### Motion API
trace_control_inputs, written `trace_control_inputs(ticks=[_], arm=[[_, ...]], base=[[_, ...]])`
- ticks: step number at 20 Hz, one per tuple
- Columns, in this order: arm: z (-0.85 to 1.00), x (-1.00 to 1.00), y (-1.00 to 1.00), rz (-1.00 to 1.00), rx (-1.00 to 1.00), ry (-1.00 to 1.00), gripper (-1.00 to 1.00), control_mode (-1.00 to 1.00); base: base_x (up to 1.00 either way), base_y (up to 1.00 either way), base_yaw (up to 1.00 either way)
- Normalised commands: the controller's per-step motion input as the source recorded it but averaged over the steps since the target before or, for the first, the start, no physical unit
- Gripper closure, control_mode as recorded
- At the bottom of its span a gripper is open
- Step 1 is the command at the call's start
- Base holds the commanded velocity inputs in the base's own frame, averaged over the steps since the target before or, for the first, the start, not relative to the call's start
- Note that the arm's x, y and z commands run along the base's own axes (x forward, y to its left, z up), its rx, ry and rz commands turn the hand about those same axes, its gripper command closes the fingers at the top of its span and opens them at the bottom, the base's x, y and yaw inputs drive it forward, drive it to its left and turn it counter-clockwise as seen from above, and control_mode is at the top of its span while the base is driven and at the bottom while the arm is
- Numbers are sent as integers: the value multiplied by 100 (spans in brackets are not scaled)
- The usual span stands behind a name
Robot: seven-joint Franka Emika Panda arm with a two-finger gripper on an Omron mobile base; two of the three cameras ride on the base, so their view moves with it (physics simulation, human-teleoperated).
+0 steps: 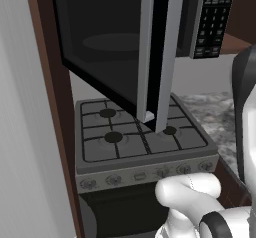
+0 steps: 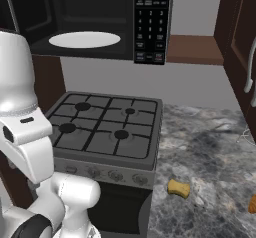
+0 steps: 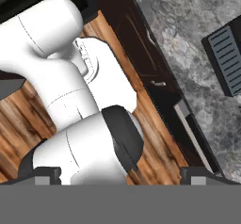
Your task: Place the sponge inside the microwave to prepare for sanitizing.
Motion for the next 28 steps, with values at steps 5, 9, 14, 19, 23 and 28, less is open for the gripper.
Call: trace_control_inputs(ticks=[5,9,14,19,23,28], arm=[[-42,-13,0,9,10,-10,-100,-100],[-47,19,22,3,3,-32,-100,-100],[-34,75,6,0,14,-6,-100,-100],[-1,50,-9,4,51,1,-100,-100],[0,48,4,-1,49,-13,-100,-100],[0,38,0,-3,47,-24,-100,-100]], base=[[0,0,0],[0,0,0],[0,0,0],[0,0,0],[0,0,0],[0,0,0]])
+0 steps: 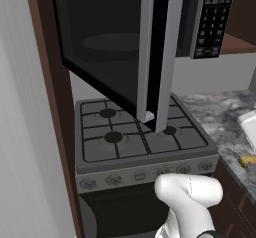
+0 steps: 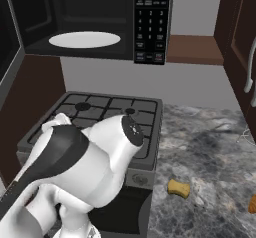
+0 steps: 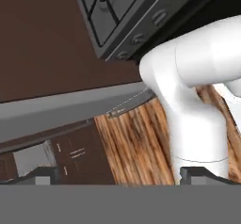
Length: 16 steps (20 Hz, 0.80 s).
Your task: Place the sponge inside the microwave to prepare for sanitizing.
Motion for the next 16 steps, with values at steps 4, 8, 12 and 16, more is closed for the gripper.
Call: trace_control_inputs(ticks=[4,8,12,16], arm=[[8,24,8,-3,54,-16,-100,-100],[35,40,11,-3,48,-5,-100,-100],[54,68,6,1,17,0,-100,-100],[61,51,13,6,12,7,-100,-100]], base=[[0,0,0],[0,0,0],[0,0,0],[0,0,0]])
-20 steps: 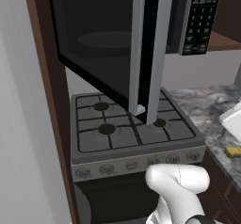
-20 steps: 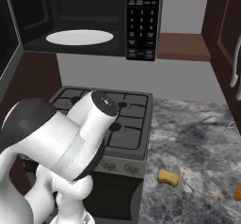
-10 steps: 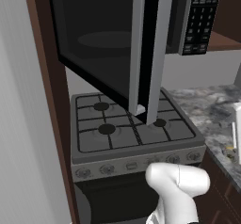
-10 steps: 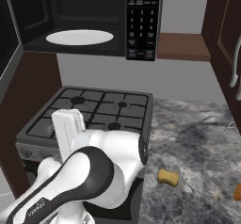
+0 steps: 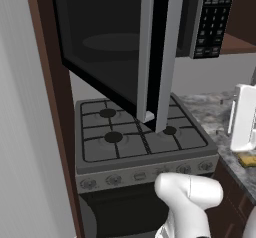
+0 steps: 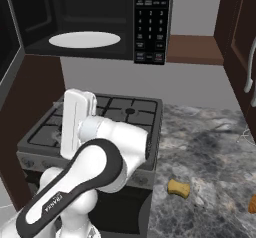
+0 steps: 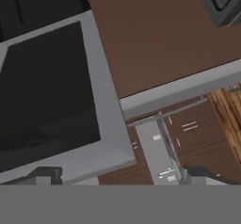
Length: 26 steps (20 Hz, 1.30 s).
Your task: Place the sponge inside the microwave to prepare for sanitizing.
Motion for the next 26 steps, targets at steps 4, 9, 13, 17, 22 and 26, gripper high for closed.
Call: trace_control_inputs(ticks=[4,9,13,17,22,26], arm=[[65,12,39,8,4,2,-100,-100],[40,0,60,9,-1,0,-100,-100],[2,7,72,2,-8,0,-100,-100],[1,29,65,0,-4,2,-100,-100],[1,7,62,0,-3,6,-100,-100],[0,0,79,0,-8,6,-100,-100]], base=[[0,0,0],[0,0,0],[0,0,0],[0,0,0],[0,0,0],[0,0,0]])
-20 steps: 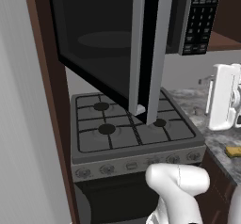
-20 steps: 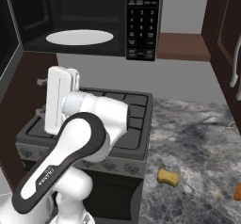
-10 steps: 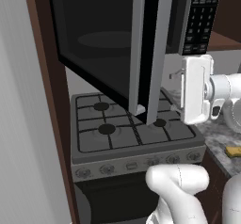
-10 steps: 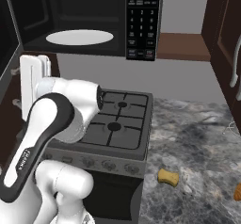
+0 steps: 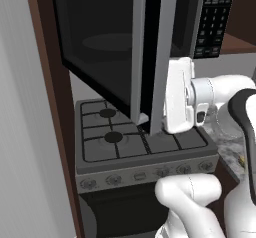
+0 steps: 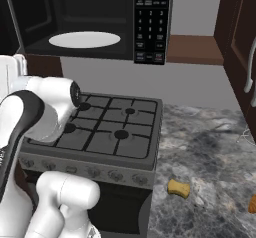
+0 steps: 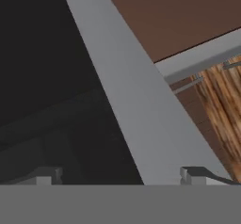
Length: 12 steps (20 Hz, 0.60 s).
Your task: Place the sponge inside the microwave to prepare for sanitizing.
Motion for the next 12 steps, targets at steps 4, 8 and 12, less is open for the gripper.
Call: trace_control_inputs(ticks=[4,8,12], arm=[[0,0,82,0,-11,6,-100,-100],[0,0,64,-1,-9,6,-100,-100],[1,0,28,-4,-6,3,-100,-100]], base=[[0,0,0],[0,0,0],[0,0,0]])
